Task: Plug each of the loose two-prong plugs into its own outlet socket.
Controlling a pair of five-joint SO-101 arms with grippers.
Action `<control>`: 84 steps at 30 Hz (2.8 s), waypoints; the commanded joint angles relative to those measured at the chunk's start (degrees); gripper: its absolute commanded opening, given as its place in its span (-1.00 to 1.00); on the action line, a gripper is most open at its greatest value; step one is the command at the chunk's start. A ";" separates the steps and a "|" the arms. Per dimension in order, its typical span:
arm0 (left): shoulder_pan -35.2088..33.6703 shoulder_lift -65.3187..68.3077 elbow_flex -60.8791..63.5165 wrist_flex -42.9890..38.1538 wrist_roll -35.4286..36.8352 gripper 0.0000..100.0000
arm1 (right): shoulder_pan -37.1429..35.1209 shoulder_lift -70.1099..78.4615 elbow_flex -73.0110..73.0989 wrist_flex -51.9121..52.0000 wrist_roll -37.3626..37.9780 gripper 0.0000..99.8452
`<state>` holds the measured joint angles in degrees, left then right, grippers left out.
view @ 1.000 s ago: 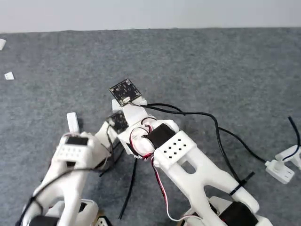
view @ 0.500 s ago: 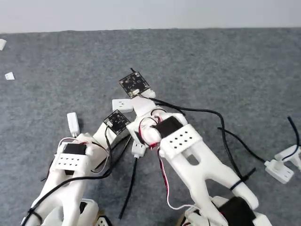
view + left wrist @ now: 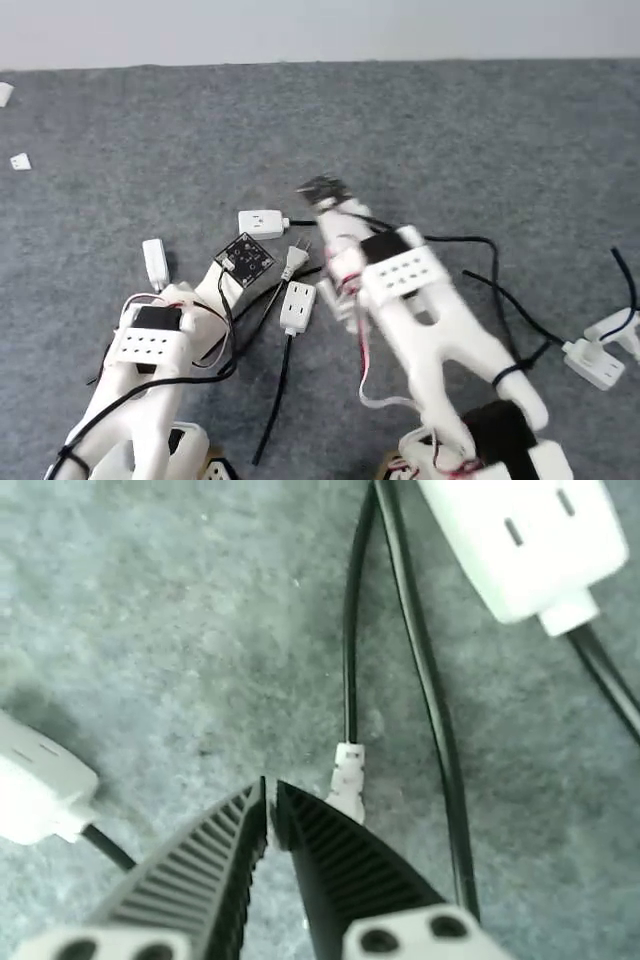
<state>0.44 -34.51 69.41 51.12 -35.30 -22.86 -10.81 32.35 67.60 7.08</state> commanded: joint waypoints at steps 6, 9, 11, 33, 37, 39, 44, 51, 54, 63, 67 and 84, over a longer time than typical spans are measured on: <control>0.00 -0.97 -1.19 -1.23 0.62 -0.98 | 12.18 9.19 -5.45 -3.21 2.90 -0.60; 0.00 -0.97 -1.19 -1.23 0.53 -0.98 | 14.37 11.65 -8.88 -3.03 2.64 -0.69; 0.00 -0.97 -1.19 -1.23 0.53 -0.98 | 14.64 11.82 -9.85 -1.71 2.55 -0.78; 0.00 -0.97 -1.19 -1.23 0.44 -0.97 | 8.13 7.08 0.00 -5.05 -3.25 -0.76; 0.00 -0.97 -1.19 -1.23 0.44 -0.97 | 8.40 10.24 0.00 -6.81 -3.25 -0.76; 0.00 -0.97 -1.19 -1.23 0.44 -0.97 | 8.40 12.62 -0.09 -7.43 -3.25 -0.76; 0.00 -1.05 -1.19 -1.23 0.44 -0.97 | 8.48 13.32 -0.35 -7.69 -3.43 -0.76; 0.00 -1.05 -1.19 -1.14 0.44 -0.97 | 10.51 12.79 -0.26 -7.52 -4.75 -0.85; 0.00 -1.05 -1.19 -1.14 0.44 -0.97 | 11.03 12.44 -0.35 -6.46 -4.84 -0.80; 0.00 -1.05 -1.19 -1.14 0.44 -0.97 | 11.21 10.33 0.53 -7.60 -4.84 -0.81; 0.00 -1.14 -1.19 -1.14 0.44 -0.97 | 11.30 11.12 0.26 -7.69 -4.75 -0.86; 0.09 -0.88 -1.54 -1.41 0.79 -0.97 | 13.32 1.36 -2.02 -1.19 -4.84 -0.98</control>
<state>0.35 -34.51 69.41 51.12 -35.30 -8.88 -2.20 33.23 62.77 2.77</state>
